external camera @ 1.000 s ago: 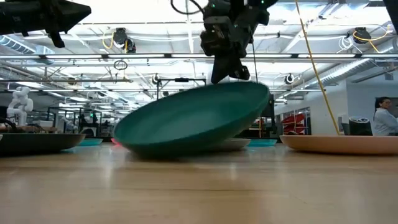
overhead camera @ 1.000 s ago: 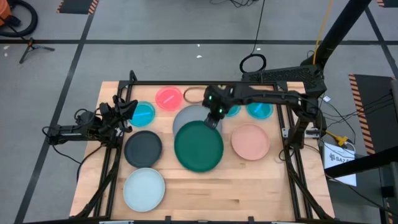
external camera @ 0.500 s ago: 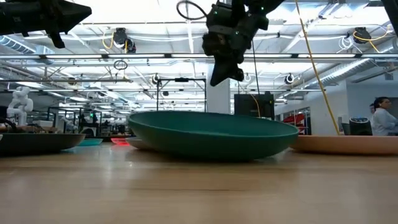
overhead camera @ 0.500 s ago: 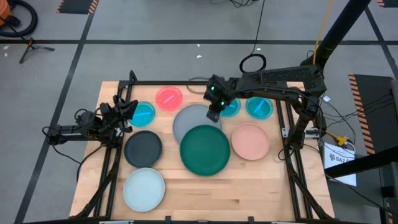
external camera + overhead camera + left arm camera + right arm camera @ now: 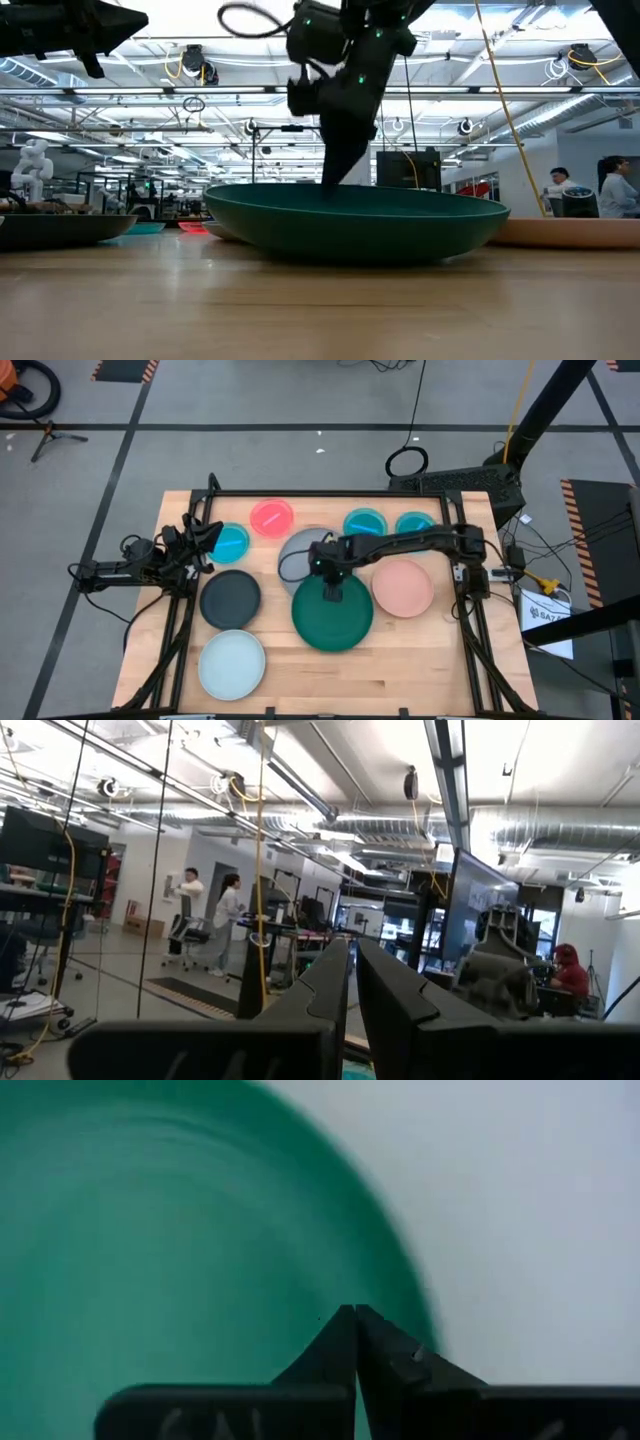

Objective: Stack plastic plates
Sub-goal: Stack the dark green plate on top of the gray plate

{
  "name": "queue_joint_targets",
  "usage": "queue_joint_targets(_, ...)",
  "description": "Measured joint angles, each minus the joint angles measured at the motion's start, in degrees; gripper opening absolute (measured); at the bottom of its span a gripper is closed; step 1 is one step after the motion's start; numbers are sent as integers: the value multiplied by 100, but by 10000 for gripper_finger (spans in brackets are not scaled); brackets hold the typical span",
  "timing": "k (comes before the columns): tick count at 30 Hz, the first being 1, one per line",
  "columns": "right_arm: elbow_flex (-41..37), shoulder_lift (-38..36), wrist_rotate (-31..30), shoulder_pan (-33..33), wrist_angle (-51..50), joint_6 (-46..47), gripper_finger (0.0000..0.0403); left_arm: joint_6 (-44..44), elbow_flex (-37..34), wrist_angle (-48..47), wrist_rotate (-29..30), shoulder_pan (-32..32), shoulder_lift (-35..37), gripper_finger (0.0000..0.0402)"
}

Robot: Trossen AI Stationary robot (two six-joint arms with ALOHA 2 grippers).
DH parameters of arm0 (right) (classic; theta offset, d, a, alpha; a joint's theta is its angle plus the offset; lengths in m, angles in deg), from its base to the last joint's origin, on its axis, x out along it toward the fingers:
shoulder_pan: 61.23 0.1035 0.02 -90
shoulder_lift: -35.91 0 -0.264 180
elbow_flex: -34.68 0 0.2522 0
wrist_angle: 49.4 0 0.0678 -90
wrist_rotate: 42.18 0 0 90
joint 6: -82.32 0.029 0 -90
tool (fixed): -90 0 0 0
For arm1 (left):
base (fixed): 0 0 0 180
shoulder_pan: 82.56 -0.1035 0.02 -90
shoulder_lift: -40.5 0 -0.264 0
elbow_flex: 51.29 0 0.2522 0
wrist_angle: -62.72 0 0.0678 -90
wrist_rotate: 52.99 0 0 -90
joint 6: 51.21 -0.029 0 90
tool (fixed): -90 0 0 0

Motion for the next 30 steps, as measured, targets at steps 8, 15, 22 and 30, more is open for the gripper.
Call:
queue_joint_targets(8,1,65,-1064,-122,137,96,0,15,0,3,0,0,0,31)
queue_joint_targets(15,1,67,-1205,-363,436,135,0,13,0,7,0,0,0,31)
queue_joint_targets(22,1,66,-1204,-670,1341,-100,0,19,0,8,1,0,0,31)
queue_joint_targets(30,1,65,-850,-858,1719,-104,0,24,0,12,1,0,0,31)
